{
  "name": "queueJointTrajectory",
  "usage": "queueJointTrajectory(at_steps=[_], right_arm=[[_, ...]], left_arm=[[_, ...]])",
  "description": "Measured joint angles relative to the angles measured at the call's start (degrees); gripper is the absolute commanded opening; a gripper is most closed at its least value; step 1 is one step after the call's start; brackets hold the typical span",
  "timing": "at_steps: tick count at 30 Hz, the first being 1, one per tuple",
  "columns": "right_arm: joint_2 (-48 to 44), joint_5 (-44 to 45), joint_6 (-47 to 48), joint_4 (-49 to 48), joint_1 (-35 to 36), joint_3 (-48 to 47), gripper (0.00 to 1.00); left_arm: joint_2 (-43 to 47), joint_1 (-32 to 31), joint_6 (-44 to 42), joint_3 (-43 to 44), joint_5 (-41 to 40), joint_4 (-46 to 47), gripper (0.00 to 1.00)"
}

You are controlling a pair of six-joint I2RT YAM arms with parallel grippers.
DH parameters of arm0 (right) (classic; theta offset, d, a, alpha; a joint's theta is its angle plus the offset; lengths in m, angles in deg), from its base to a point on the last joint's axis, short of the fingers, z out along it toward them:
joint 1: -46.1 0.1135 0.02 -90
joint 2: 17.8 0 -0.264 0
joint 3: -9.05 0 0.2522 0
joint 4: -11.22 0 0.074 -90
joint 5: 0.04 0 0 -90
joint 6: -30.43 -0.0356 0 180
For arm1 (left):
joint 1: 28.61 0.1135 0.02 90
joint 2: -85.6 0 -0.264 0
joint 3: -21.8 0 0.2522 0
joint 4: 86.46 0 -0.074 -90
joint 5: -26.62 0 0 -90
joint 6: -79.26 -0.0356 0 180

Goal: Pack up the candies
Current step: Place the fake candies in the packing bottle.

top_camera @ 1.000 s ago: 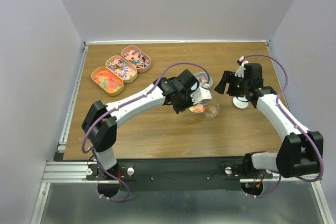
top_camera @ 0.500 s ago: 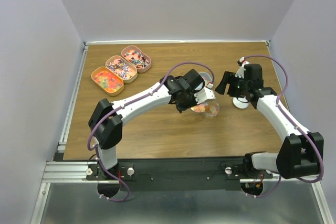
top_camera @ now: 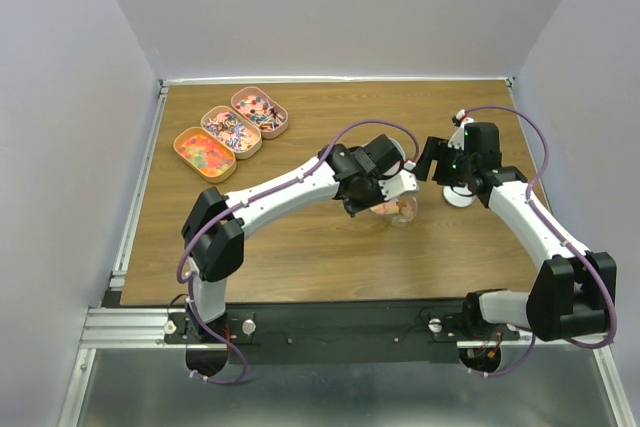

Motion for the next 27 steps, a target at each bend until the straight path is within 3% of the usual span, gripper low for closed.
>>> queueJointTrajectory(at_steps=[27], right_arm=[[0.0, 0.0, 0.0, -0.26, 0.0, 0.42, 0.85]], left_arm=[[-2.58, -7.26, 2.58, 3.8, -16.09, -4.39, 0.0]])
